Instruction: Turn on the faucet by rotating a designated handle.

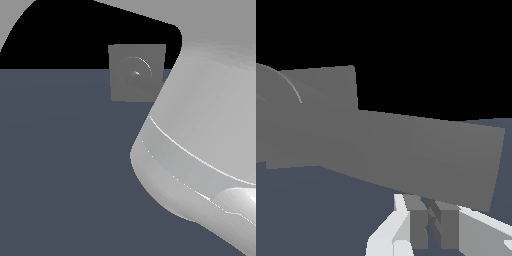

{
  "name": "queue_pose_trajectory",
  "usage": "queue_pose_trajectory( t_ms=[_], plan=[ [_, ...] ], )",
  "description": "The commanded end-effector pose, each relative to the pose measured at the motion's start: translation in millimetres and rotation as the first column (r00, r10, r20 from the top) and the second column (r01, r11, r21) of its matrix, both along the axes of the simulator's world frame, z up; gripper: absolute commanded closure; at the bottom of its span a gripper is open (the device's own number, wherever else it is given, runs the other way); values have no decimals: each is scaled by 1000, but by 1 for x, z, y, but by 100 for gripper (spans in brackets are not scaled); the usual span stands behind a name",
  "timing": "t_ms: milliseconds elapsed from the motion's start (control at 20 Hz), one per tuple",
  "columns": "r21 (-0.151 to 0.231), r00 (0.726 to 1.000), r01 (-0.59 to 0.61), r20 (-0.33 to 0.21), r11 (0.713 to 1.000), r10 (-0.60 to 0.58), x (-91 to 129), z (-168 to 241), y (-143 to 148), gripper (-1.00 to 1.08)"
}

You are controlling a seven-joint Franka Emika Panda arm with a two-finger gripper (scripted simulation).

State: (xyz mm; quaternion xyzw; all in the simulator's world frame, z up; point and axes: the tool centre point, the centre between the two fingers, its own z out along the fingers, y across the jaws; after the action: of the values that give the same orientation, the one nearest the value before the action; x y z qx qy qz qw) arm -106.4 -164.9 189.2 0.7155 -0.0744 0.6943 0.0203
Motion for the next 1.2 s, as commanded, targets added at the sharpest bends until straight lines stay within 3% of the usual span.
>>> queue_pose_trajectory(
  t_ms=[0,1150],
  plan=[
    [-8,1000,0,21,1000,0,3,18,-3,108],
    [-32,1000,-1,29,999,2,5,97,-20,108]
  ],
)
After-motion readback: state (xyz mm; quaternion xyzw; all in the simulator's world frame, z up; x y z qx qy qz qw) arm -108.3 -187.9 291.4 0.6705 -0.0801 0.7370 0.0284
